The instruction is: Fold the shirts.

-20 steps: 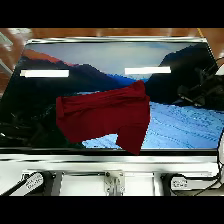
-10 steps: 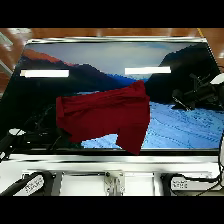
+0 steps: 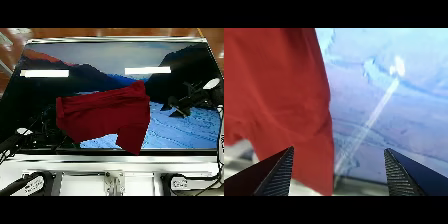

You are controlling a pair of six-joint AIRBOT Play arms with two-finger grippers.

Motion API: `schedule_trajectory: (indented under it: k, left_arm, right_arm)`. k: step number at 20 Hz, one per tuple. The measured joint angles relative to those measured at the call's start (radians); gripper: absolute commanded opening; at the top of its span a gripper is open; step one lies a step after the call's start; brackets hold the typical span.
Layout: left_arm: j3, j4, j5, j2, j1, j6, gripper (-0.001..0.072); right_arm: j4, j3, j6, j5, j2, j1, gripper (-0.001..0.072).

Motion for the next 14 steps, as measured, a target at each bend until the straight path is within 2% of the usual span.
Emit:
schedule_trajectory:
  k: [6,8,10,11,12,13,14]
  left_arm:
    - [0.004,-0.002,-0.011,-0.001,-0.004,0.021,0.004]
    - [0.018,-0.002,-0.036,0.0,-0.004,0.033,0.004]
    - [0.04,0.003,-0.06,0.0,-0.005,0.041,0.004]
    - [0.055,0.005,-0.067,0.0,-0.005,0.045,0.004]
    - [0.069,0.006,-0.07,0.0,-0.005,0.047,0.0039]
    - [0.087,0.007,-0.073,0.0,-0.005,0.048,0.0038]
    - [0.109,0.015,-0.077,0.0,-0.005,0.049,0.0036]
  right_arm:
    - [0.008,-0.105,-0.052,-0.044,-0.076,0.102,0.067]
    - [0.029,-0.116,-0.061,-0.086,-0.107,0.138,0.0588]
    - [0.06,-0.121,-0.066,-0.121,-0.134,0.169,0.0471]
    - [0.068,-0.122,-0.068,-0.125,-0.145,0.18,0.0351]
    - [0.073,-0.123,-0.068,-0.138,-0.153,0.19,0.0143]
    - [0.084,-0.124,-0.067,-0.166,-0.158,0.198,0.0063]
    - [0.096,-0.124,-0.066,-0.173,-0.159,0.203,0.0063]
